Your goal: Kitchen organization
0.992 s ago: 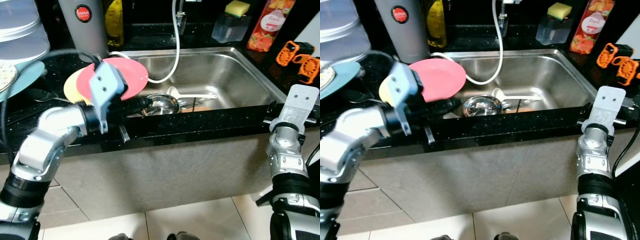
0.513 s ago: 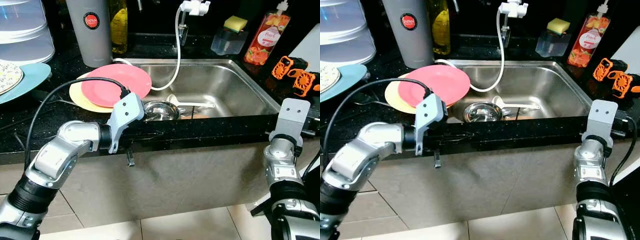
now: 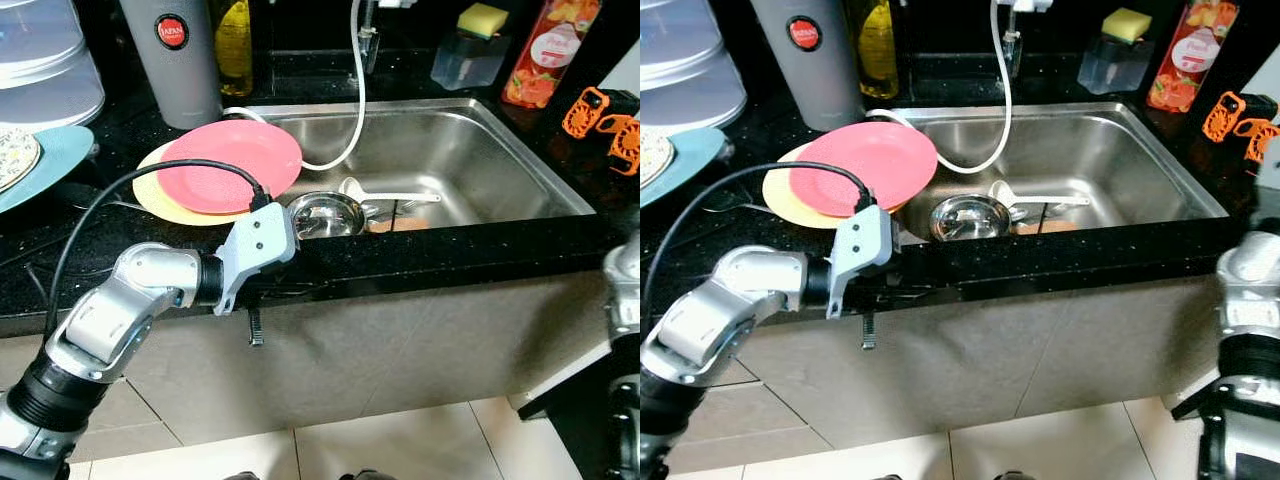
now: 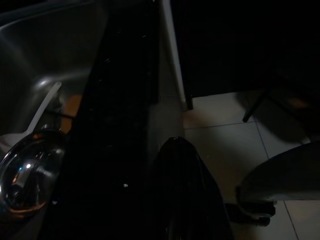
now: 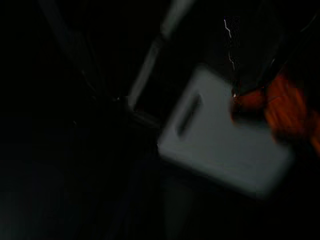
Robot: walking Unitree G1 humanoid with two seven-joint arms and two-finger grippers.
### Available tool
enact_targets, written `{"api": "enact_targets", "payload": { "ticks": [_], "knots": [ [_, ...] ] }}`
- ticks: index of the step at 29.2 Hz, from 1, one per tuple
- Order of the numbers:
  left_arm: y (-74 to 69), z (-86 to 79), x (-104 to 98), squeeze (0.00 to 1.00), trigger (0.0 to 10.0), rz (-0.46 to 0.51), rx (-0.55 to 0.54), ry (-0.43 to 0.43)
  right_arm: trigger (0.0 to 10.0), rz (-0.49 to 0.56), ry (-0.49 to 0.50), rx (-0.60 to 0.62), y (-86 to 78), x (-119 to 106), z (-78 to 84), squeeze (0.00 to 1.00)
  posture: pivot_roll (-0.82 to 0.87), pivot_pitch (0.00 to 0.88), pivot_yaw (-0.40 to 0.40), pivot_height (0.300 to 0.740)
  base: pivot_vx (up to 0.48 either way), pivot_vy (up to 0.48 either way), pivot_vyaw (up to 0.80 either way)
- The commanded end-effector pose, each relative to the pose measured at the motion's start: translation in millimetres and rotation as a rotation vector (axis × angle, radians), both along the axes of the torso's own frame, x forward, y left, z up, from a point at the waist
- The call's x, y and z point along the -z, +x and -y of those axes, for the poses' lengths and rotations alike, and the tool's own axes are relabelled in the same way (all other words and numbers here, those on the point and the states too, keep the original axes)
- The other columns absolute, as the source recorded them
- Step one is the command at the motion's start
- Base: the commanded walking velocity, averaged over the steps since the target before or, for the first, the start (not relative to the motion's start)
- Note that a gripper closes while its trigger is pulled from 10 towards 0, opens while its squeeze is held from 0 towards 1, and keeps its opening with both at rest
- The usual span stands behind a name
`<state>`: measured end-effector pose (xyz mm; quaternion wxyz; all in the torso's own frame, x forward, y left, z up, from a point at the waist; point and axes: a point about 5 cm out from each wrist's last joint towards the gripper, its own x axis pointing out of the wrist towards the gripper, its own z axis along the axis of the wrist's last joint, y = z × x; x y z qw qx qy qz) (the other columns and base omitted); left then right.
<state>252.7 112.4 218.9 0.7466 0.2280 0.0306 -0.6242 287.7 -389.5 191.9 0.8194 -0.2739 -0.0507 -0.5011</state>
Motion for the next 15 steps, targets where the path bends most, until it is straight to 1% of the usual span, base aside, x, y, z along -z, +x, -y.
{"api": "enact_targets", "payload": {
  "ticks": [1,2,3,4,5,6,7,8,9,10,11,12,13,14,15],
  "knots": [
    [-6.3,0.2,0,0.00,10.0,-0.009,0.035,0.026,10.0,-0.147,0.088,0.068,-15.9,37,11.9,0.00,0.12,0.043,-0.045,0.740,0.000,0.000,0.00],
    [-6.4,0.1,-1,0.00,10.0,0.003,0.034,0.023,10.0,-0.209,0.107,0.077,-22.1,51,13.2,0.00,0.11,0.045,-0.045,0.740,0.000,0.000,0.00],
    [-6.4,0.1,-1,0.00,10.0,0.003,0.034,0.023,10.0,-0.209,0.107,0.077,-22.1,51,13.2,0.00,0.11,0.045,-0.045,0.740,0.000,0.000,0.00],
    [-6.3,-0.1,-3,0.00,10.0,0.011,0.032,0.021,10.0,-0.251,0.119,0.083,-26.7,60,13.8,0.00,0.11,0.045,-0.045,0.740,0.000,0.000,0.00],
    [-3.8,-1.4,-7,0.00,10.0,0.043,0.014,0.010,10.0,-0.316,0.142,0.075,-32.3,76,11.5,0.00,0.11,0.046,-0.043,0.740,0.000,0.000,0.00],
    [-3.8,-1.4,-7,0.00,10.0,0.043,0.014,0.010,10.0,-0.316,0.142,0.075,-32.3,76,11.5,0.00,0.11,0.046,-0.043,0.740,0.000,0.000,0.00],
    [1.8,-4.7,-14,0.00,10.0,0.091,-0.030,-0.008,10.0,-0.414,0.201,0.027,-36.7,98,4.6,0.00,0.11,0.046,-0.041,0.740,0.000,0.000,0.00],
    [1.8,-4.7,-14,0.00,10.0,0.091,-0.030,-0.008,10.0,-0.414,0.201,0.027,-36.7,98,4.6,0.00,0.11,0.046,-0.041,0.740,0.000,0.000,0.00],
    [8.7,-9.8,-23,0.00,10.0,0.152,-0.089,-0.023,10.0,-0.480,0.245,-0.013,-40.8,117,-3.4,0.00,0.10,0.047,-0.041,0.740,0.000,0.000,0.00],
    [8.7,-9.8,-23,0.00,10.0,0.152,-0.089,-0.023,10.0,-0.480,0.245,-0.013,-40.8,117,-3.4,0.00,0.10,0.047,-0.041,0.740,0.000,0.000,0.00],
    [17.7,-19.6,-35,0.00,10.0,0.242,-0.180,-0.030,10.0,-0.557,0.308,-0.107,-41.5,138,-19.1,0.00,0.11,0.050,-0.043,0.740,0.000,0.000,0.00],
    [25.0,-31.7,-48,0.00,10.0,0.320,-0.269,-0.033,10.0,-0.616,0.351,-0.191,-40.7,154,-35.2,0.00,0.11,0.050,-0.045,0.740,0.000,0.000,0.00],
    [25.0,-31.7,-48,0.00,10.0,0.320,-0.269,-0.033,10.0,-0.616,0.351,-0.191,-40.7,154,-35.2,0.00,0.11,0.050,-0.045,0.740,0.000,0.000,0.00],
    [29.9,-43.7,-59,0.00,10.0,0.387,-0.347,-0.030,10.0,-0.654,0.380,-0.263,-38.4,165,-50.2,0.00,0.11,0.050,-0.045,0.740,0.000,0.000,0.00],
    [29.9,-43.7,-59,0.00,10.0,0.387,-0.347,-0.030,10.0,-0.654,0.380,-0.263,-38.4,165,-50.2,0.00,0.11,0.050,-0.045,0.740,0.000,0.000,0.00]
  ]
}}
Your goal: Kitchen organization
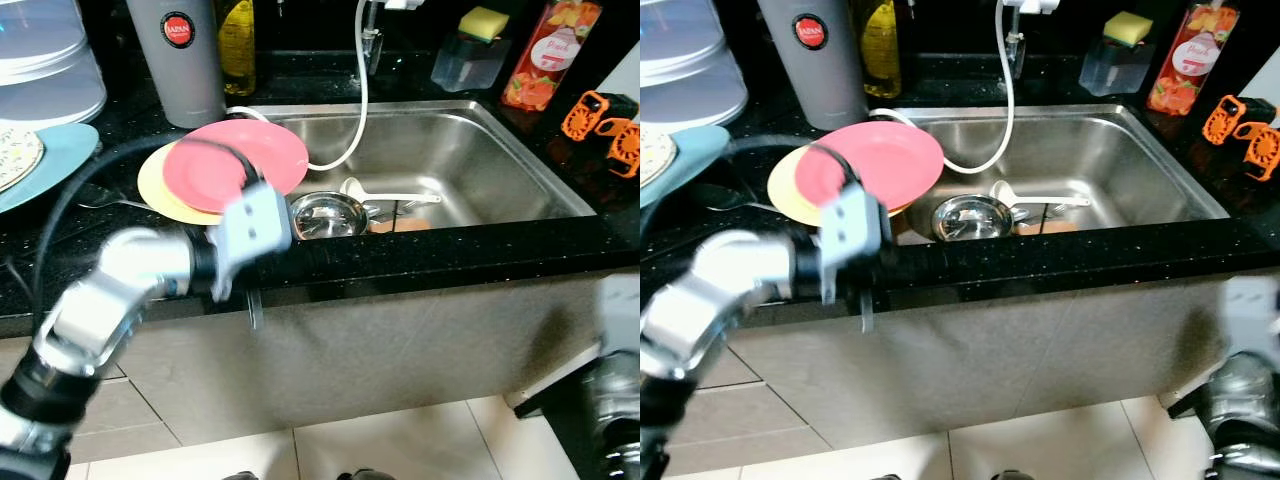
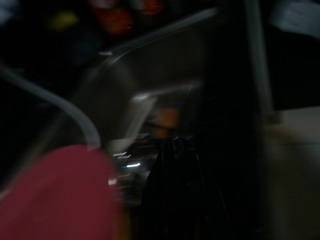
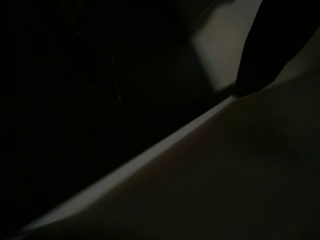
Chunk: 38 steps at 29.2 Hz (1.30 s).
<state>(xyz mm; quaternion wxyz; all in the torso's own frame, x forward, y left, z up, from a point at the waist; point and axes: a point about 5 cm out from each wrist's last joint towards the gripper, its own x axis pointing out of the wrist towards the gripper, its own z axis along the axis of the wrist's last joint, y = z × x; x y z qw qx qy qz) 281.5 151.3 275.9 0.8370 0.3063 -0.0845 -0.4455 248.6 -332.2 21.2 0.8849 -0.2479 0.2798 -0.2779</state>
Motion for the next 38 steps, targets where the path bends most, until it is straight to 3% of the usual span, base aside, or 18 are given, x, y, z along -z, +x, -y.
{"api": "enact_targets", "payload": {
  "ticks": [1,3,4,6,7,9,10,13,14,16,18,19,22,23,25,28,31,38],
  "knots": [
    [3.0,-20.0,-17,0.00,10.0,0.083,-0.111,0.011,10.0,-0.002,0.029,-0.080,7.0,2,-12.3,0.00,0.12,0.052,-0.046,0.740,0.000,0.000,0.00],
    [0.8,-41.0,-35,0.00,10.0,0.149,-0.219,-0.020,10.0,0.000,0.075,-0.163,17.1,9,-37.6,0.00,0.13,0.056,-0.044,0.740,0.000,0.000,0.00],
    [0.8,-41.0,-35,0.00,10.0,0.149,-0.219,-0.020,10.0,0.000,0.075,-0.163,17.1,9,-37.6,0.00,0.13,0.056,-0.044,0.740,0.000,0.000,0.00],
    [-4.7,-62.5,-48,0.00,10.0,0.208,-0.341,-0.083,10.0,0.006,0.107,-0.231,25.7,12,-57.9,0.00,0.14,0.056,-0.043,0.740,0.000,0.000,0.00],
    [-4.7,-62.5,-48,0.00,10.0,0.208,-0.341,-0.083,10.0,0.006,0.107,-0.231,25.7,12,-57.9,0.00,0.14,0.056,-0.043,0.740,0.000,0.000,0.00],
    [-17.0,-84.1,-57,0.00,10.0,0.250,-0.452,-0.189,10.0,0.006,0.127,-0.283,31.3,13,-71.9,0.00,0.15,0.060,-0.048,0.740,0.000,0.000,0.00],
    [-17.0,-84.1,-57,0.00,10.0,0.250,-0.452,-0.189,10.0,0.006,0.127,-0.283,31.3,13,-71.9,0.00,0.15,0.060,-0.048,0.740,0.000,0.000,0.00],
    [-44.6,-110.9,-60,0.00,10.0,0.299,-0.555,-0.353,10.0,0.003,0.143,-0.326,36.5,11,-79.1,0.00,0.17,0.066,-0.058,0.740,0.000,0.000,0.00],
    [-44.6,-110.9,-60,0.00,10.0,0.299,-0.555,-0.353,10.0,0.003,0.143,-0.326,36.5,11,-79.1,0.00,0.17,0.066,-0.058,0.740,0.000,0.000,0.00],
    [-71.7,-136.9,-57,0.00,10.0,0.365,-0.677,-0.410,10.0,0.004,0.145,-0.341,41.0,8,-80.1,0.00,0.18,0.066,-0.062,0.740,0.000,0.000,0.00],
    [-88.3,-152.3,-53,0.00,10.0,0.399,-0.756,-0.429,10.0,0.005,0.143,-0.353,44.1,6,-81.4,0.00,0.19,0.067,-0.069,0.740,0.000,0.000,0.00],
    [-88.3,-152.3,-53,0.00,10.0,0.399,-0.756,-0.429,10.0,0.005,0.143,-0.353,44.1,6,-81.4,0.00,0.19,0.067,-0.069,0.740,0.000,0.000,0.00],
    [-118.1,-181.3,-30,0.00,10.0,0.373,-0.867,-0.507,10.0,0.005,0.142,-0.380,49.0,4,-88.1,0.00,0.22,0.065,-0.078,0.740,0.000,0.000,0.00],
    [-118.1,-181.3,-30,0.00,10.0,0.373,-0.867,-0.507,10.0,0.005,0.142,-0.380,49.0,4,-88.1,0.00,0.22,0.065,-0.078,0.740,0.000,0.000,0.00],
    [-135.5,-194.7,-8,0.00,10.0,0.312,-0.945,-0.531,10.0,0.010,0.145,-0.396,52.6,2,-92.3,0.00,0.23,0.062,-0.085,0.740,0.000,0.000,0.00],
    [-142.4,-196.3,1,0.00,10.0,0.278,-0.967,-0.534,10.0,0.011,0.147,-0.402,53.9,2,-93.7,0.00,0.23,0.062,-0.085,0.740,0.000,0.000,0.00],
    [-156.8,-187.4,25,0.00,10.0,0.172,-0.968,-0.512,10.0,0.011,0.148,-0.410,55.6,0,-95.0,0.00,0.23,0.060,-0.087,0.740,0.000,0.000,0.00],
    [-174.8,-167.1,69,0.00,10.0,-0.070,-0.940,-0.474,10.0,0.004,0.146,-0.415,55.1,1,-93.9,0.00,0.24,0.067,-0.088,0.740,0.000,0.000,0.00]
  ]
}}
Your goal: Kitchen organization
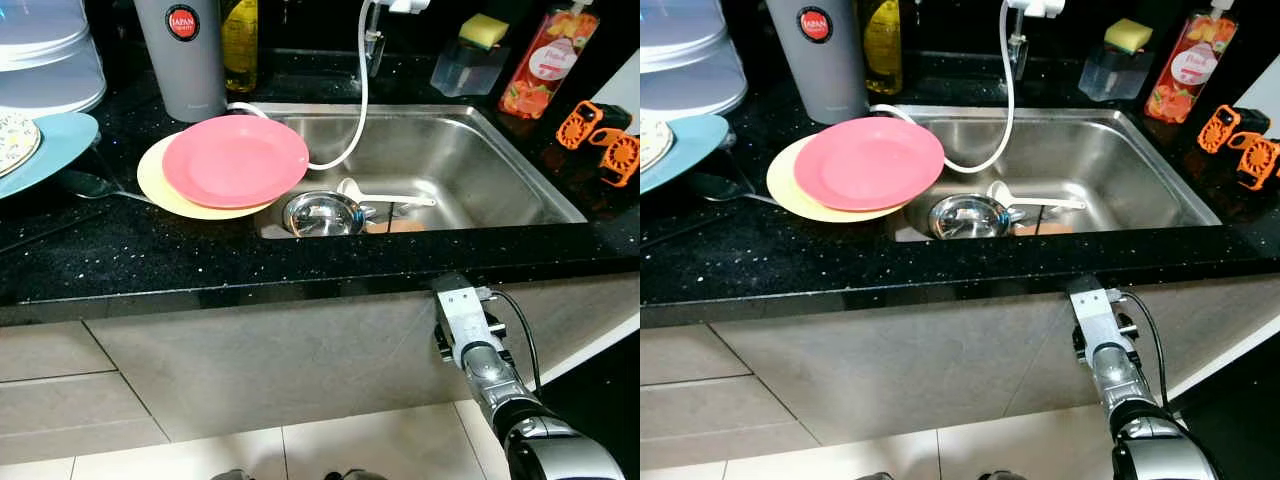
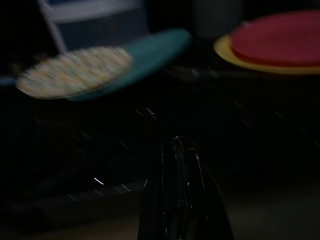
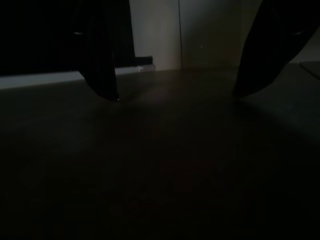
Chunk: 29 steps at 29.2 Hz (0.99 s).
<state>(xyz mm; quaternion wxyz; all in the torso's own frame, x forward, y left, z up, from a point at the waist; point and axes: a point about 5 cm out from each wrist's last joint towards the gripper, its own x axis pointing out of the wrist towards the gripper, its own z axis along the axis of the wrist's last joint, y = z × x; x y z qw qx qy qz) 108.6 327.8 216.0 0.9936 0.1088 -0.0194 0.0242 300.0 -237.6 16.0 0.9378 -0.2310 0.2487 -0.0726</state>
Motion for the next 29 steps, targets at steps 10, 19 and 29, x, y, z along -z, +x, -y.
{"api": "enact_targets", "payload": {
  "ticks": [10,19,29],
  "knots": [
    [-15.5,52.3,62,0.00,10.0,-0.237,0.194,-0.127,10.0,0.010,-0.005,-0.018,2.2,-3,1.2,0.00,0.23,0.074,-0.093,0.740,0.000,0.000,0.00],
    [-11.1,79.8,105,0.00,10.0,-0.327,0.262,-0.166,10.0,0.013,-0.002,-0.024,2.7,-3,0.7,0.00,0.22,0.072,-0.098,0.740,0.000,0.000,0.00],
    [30.1,109.7,150,0.00,10.0,-0.363,0.212,-0.100,10.0,0.027,0.104,-0.049,2.0,0,-10.9,0.00,0.20,0.064,-0.096,0.740,0.000,0.000,0.00]
  ]
}}
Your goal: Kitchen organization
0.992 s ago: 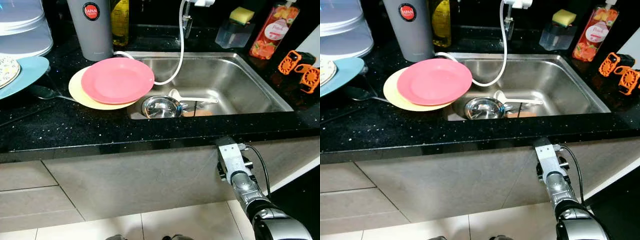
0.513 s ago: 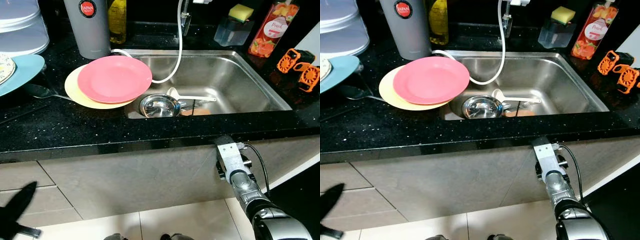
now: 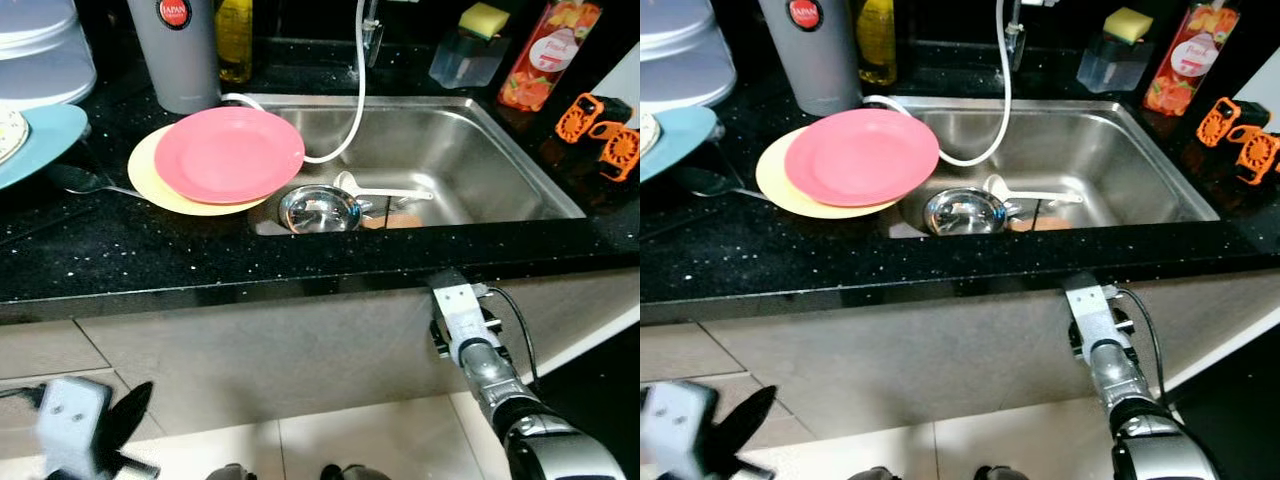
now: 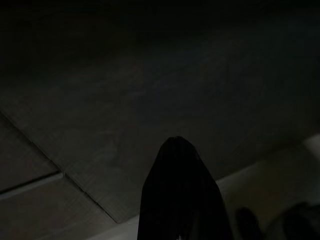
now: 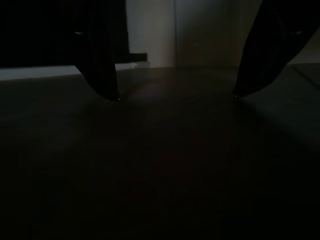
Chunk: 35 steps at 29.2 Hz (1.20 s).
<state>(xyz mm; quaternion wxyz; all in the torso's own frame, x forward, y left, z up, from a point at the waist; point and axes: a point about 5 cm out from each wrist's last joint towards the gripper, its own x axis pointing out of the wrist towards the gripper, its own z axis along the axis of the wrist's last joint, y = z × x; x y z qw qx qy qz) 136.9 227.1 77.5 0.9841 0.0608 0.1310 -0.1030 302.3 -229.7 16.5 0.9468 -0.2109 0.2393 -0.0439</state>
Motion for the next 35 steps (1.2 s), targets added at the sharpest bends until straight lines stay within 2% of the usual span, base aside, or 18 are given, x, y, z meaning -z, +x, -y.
{"api": "enact_targets", "payload": {
  "ticks": [1,2,5,7,10,12,14,17,20,22,28,30,35],
  "knots": [
    [1.8,9.0,12,0.00,10.0,-0.038,-0.009,0.002,10.0,0.014,0.050,0.001,-0.3,1,-3.1,0.00,0.20,0.064,-0.096,0.740,0.000,0.000,0.00],
    [10.1,16.0,18,0.00,10.0,-0.061,-0.008,-0.037,10.0,0.002,0.080,-0.023,-1.4,3,-7.5,0.00,0.20,0.064,-0.096,0.740,0.000,0.000,0.00],
    [12.9,19.1,22,0.00,10.0,-0.084,0.000,-0.068,10.0,-0.014,0.092,-0.043,-2.8,5,-10.2,0.00,0.20,0.064,-0.096,0.740,0.000,0.000,0.00],
    [17.9,23.3,32,0.00,10.0,-0.110,0.008,-0.102,10.0,-0.070,0.097,-0.105,-8.5,13,-16.6,0.00,0.18,0.058,-0.087,0.740,0.000,0.000,0.00],
    [21.1,29.0,46,0.00,10.0,-0.159,0.029,-0.103,10.0,-0.195,0.076,-0.197,-23.6,31,-23.1,0.00,0.17,0.056,-0.083,0.740,0.000,0.000,0.00],
    [22.3,26.5,62,0.00,10.0,-0.202,0.006,-0.018,10.0,-0.295,0.038,-0.226,-40.0,45,-21.0,0.00,0.16,0.053,-0.083,0.740,0.000,0.000,0.00],
    [23.0,24.3,72,0.00,10.0,-0.233,-0.022,0.023,10.0,-0.359,0.042,-0.222,-53.1,55,-18.3,0.00,0.16,0.053,-0.083,0.740,0.000,0.000,0.00],
    [22.4,23.4,82,0.00,10.0,-0.261,-0.046,0.078,10.0,-0.427,0.171,-0.084,-77.2,72,-13.5,0.00,0.16,0.054,-0.087,0.740,0.000,0.000,0.00],
    [21.3,23.1,84,0.00,10.0,-0.264,-0.057,0.088,10.0,-0.445,0.206,-0.021,-87.0,78,-10.9,0.00,0.16,0.054,-0.087,0.740,0.000,0.000,0.00],
    [19.2,20.2,92,0.00,10.0,-0.280,-0.080,0.139,10.0,-0.461,0.281,0.051,-100.9,86,-11.4,0.00,0.15,0.053,-0.081,0.740,0.000,0.000,0.00],
    [17.1,17.4,102,0.00,10.0,-0.293,-0.095,0.216,10.0,-0.466,0.351,0.073,-112.6,93,-17.7,0.00,0.15,0.050,-0.078,0.740,0.000,0.000,0.00],
    [19.2,14.8,110,0.00,10.0,-0.285,-0.128,0.264,10.0,-0.470,0.393,0.060,-119.0,97,-26.6,0.00,0.13,0.030,-0.071,0.740,0.000,0.000,0.00],
    [24.5,11.7,121,0.00,10.0,-0.299,-0.164,0.315,10.0,-0.524,0.402,0.063,-134.5,106,-34.2,0.00,0.11,0.014,-0.063,0.740,0.000,0.000,0.00]
  ]
}}
